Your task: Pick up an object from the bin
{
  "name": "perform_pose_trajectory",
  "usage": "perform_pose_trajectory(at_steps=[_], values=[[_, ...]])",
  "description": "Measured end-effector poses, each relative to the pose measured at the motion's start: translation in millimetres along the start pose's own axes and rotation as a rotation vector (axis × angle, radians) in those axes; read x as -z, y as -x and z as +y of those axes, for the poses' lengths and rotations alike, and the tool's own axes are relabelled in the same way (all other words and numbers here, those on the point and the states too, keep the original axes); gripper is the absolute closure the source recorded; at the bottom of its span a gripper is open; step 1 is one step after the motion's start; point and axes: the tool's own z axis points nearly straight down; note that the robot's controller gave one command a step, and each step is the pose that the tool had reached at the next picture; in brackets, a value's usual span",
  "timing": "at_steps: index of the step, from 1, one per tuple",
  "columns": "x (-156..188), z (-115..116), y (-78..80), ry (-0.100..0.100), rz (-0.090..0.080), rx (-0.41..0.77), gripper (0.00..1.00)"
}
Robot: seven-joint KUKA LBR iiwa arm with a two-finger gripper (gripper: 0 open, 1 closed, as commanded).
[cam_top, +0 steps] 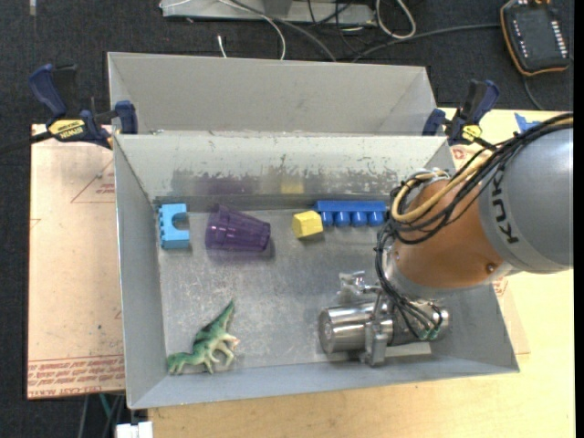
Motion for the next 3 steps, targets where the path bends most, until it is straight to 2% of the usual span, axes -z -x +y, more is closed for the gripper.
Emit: perform_pose_trajectory(at_steps=[1,2,3], values=[[0.0,3.4,4.0,0.001,0.002,0.0,1.0],[0.2,3.4,4.0,0.001,0.002,0.0,1.0],[18.3,4.6,2.2,0.003,0.009,-0.001,1.0]])
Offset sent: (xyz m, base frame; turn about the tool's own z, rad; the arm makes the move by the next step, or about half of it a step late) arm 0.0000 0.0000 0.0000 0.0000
